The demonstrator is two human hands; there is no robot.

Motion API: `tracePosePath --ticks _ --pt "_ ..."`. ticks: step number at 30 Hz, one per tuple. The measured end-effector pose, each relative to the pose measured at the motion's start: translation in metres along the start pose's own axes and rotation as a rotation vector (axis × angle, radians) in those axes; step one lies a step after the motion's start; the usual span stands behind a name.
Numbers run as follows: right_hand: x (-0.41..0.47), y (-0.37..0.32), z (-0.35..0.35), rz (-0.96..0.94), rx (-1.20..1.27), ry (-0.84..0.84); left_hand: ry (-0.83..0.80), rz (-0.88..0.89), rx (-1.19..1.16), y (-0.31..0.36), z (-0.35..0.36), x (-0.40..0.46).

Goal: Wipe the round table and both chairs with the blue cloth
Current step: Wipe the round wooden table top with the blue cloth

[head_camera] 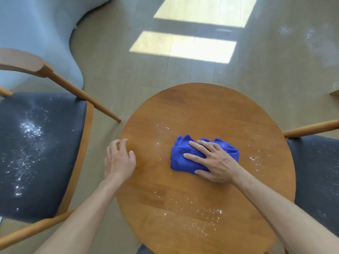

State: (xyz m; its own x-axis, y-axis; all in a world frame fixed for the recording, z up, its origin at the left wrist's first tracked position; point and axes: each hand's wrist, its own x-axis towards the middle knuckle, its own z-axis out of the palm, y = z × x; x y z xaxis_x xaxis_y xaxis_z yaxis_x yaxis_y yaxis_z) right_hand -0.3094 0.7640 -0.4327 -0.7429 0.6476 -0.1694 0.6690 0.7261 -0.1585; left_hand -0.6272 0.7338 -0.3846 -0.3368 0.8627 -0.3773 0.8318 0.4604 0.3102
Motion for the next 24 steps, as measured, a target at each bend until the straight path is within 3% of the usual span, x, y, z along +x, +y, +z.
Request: tracePosePath --ticks 2,6,9,13,17,24 --pt "-0.008 -0.017 0.01 0.175 0.025 0.146 -0.02 -0.094 -0.086 -0.011 0.005 -0.004" --pt "-0.009 -0.064 0.02 0.781 0.091 0.272 -0.002 -0.119 -0.218 -0.02 0.013 -0.006" --pt "0.004 -0.08 0.026 0.978 0.075 0.313 0.003 -0.076 -0.209 -0.02 0.014 -0.002" --pt "0.042 -0.068 0.023 0.984 0.066 0.351 -0.029 0.063 0.027 -0.023 0.019 0.002" --pt "0.098 -0.064 0.015 0.866 0.07 0.359 -0.018 0.284 0.236 -0.027 0.028 0.002" --pt "0.14 -0.112 0.014 0.568 0.125 0.379 -0.015 0.392 0.212 -0.036 0.04 0.0"
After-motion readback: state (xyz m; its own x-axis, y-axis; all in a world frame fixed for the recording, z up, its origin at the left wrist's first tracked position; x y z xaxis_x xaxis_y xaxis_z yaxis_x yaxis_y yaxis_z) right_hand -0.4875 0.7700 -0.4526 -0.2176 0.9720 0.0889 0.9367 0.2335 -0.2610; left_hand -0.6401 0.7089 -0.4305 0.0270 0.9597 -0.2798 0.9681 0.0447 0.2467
